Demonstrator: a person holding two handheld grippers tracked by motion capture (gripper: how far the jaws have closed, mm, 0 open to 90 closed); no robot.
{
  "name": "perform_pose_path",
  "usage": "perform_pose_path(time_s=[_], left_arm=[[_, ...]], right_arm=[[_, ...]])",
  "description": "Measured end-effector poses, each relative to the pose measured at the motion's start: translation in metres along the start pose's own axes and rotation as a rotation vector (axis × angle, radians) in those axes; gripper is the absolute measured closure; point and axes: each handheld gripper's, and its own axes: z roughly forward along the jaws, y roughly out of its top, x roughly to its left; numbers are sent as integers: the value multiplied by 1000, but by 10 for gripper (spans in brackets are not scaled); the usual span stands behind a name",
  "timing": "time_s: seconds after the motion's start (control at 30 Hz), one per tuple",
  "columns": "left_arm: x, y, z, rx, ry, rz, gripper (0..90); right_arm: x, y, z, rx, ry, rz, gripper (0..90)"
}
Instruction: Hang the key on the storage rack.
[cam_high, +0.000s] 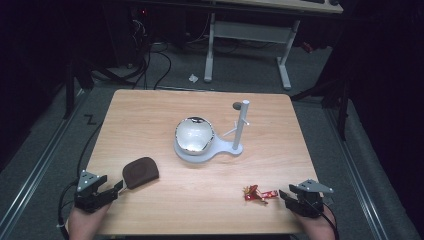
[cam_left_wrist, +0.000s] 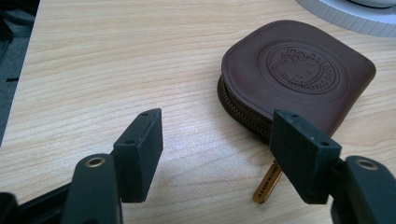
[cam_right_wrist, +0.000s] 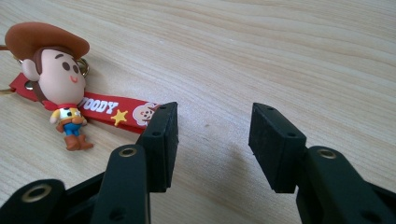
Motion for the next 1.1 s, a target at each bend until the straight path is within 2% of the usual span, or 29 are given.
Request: perform_pose_path(time_s=[0.57,0.93,0.97,1.1], left_arm=[[-3,0,2,8,-25,18,337],[-3,-1,0,-8,-31,15,331],[-2,-1,0,-11,-30,10,331],[-2,-1,0,-12,-30,-3,329]], right_arm=[[-2,-2,2,6,15,26,506],[-5,-2,2,-9,19,38,508],[-5,-2,1,-11,23,52,510],[-4,-1,0,-9,23,52,515]])
